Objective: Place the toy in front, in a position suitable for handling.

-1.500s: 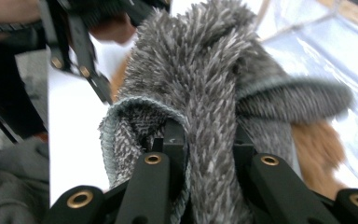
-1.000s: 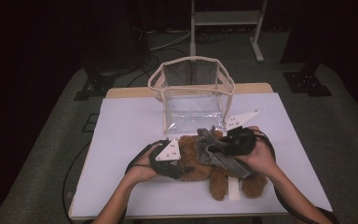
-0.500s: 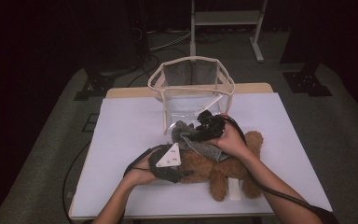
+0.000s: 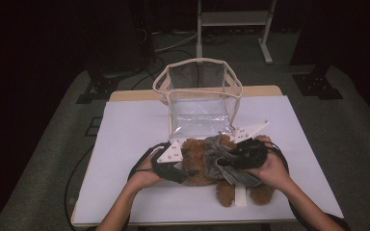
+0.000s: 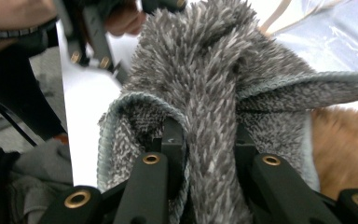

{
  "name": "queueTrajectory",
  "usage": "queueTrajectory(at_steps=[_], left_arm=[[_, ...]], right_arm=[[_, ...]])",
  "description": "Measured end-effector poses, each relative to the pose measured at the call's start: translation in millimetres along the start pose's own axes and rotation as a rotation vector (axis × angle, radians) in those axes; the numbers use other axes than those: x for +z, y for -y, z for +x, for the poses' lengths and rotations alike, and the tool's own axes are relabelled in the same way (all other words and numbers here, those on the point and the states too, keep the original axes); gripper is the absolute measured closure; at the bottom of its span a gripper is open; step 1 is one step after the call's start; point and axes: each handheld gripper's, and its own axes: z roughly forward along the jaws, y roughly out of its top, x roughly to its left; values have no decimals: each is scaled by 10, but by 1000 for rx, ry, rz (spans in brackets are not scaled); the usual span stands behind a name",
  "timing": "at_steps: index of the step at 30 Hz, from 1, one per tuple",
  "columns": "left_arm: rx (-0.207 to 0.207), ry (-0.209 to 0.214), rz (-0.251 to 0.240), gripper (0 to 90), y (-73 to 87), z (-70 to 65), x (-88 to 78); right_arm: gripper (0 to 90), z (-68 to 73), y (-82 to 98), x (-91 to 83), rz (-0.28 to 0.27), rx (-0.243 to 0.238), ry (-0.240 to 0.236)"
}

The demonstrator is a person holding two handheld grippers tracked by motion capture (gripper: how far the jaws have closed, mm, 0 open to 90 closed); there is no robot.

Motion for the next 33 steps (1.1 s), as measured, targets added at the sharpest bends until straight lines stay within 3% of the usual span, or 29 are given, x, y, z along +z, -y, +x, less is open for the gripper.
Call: queueTrajectory(at_steps=[1,4,8,9,11,13,19,25,28,33], left_arm=[[-6,-1,-3,295,0,7,3],[-10,-4,-6,282,9,20,-8],[-16,-45,-14,230,78,67,-67],[-49,-40,-15,232,138,116,-82],[-67,-23,-9,291,187,138,-63],[-59,-25,-7,361,202,132,-38],[-58,-26,-35,447,166,121,-38],[-50,-38,-42,455,124,101,-28],[-63,-41,-44,454,133,107,-23],[-69,-45,-46,455,138,115,-36]], right_arm=[[735,46,32,16,1,-15,27],[735,30,32,61,9,-22,47],[738,-176,-15,119,-30,16,73],[738,-226,-27,113,-41,30,75],[739,-302,-41,112,-47,50,72],[738,-332,-51,124,-52,57,72],[737,-214,-154,137,-66,25,68],[736,-107,-356,248,-94,-24,31],[734,-35,-427,320,-81,-55,27],[736,-2,-389,313,-63,-77,40]])
